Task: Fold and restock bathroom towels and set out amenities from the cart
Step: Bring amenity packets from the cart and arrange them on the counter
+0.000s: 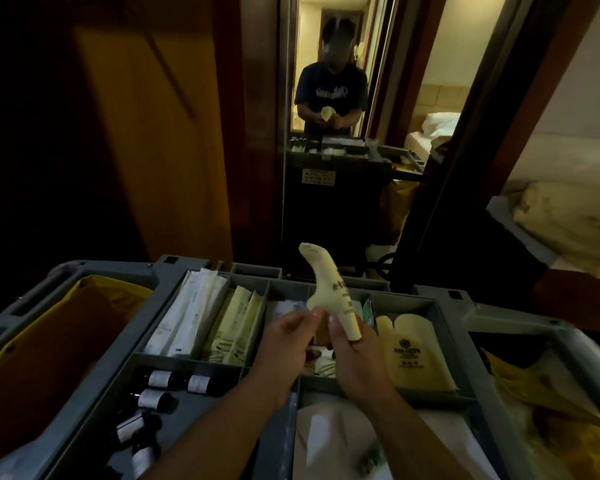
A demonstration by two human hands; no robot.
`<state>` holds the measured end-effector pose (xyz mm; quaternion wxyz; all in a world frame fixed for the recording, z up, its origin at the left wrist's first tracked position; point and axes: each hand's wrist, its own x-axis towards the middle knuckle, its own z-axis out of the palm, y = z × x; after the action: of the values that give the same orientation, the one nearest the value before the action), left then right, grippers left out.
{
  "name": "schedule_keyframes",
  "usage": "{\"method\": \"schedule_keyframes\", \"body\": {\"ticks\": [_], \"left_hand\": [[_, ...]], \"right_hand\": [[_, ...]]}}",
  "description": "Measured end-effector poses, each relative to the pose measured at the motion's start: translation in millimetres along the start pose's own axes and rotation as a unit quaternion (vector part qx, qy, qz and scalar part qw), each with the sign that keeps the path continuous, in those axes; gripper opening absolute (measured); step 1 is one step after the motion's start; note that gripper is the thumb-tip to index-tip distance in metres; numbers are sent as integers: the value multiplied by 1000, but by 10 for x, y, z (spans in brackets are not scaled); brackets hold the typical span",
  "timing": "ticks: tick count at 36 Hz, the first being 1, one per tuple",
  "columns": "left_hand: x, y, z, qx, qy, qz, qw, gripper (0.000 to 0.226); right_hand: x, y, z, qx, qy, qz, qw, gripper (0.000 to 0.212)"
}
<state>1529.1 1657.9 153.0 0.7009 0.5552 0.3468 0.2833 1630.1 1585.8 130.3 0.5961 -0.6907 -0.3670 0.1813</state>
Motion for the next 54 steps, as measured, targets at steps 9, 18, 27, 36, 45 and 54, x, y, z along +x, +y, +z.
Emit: {"method": "schedule_keyframes", "body": {"ticks": [9,18,27,36,45,54], "left_hand": [[111,80,80,-59,22,-11,998,25],[138,47,158,-141,-76,-34,987,28],[24,17,258,63,-84,32,994,48],[29,140,307,102,7,122,987,35],[-39,241,285,-116,-80,-17,990,21],[249,-72,225,141,-38,108,983,51]], "right_hand": [[-112,-97,-285,-60,-39,-18,997,13],[-137,-310,-539,387,-113,139,905,50],[-79,-265,-493,338,-109,206,912,44],[-42,-364,-503,416,-125,237,869,47],[14,-142,-683,411,-118,264,865,54],[139,-155,-1106,147,-16,100,984,40]]}}
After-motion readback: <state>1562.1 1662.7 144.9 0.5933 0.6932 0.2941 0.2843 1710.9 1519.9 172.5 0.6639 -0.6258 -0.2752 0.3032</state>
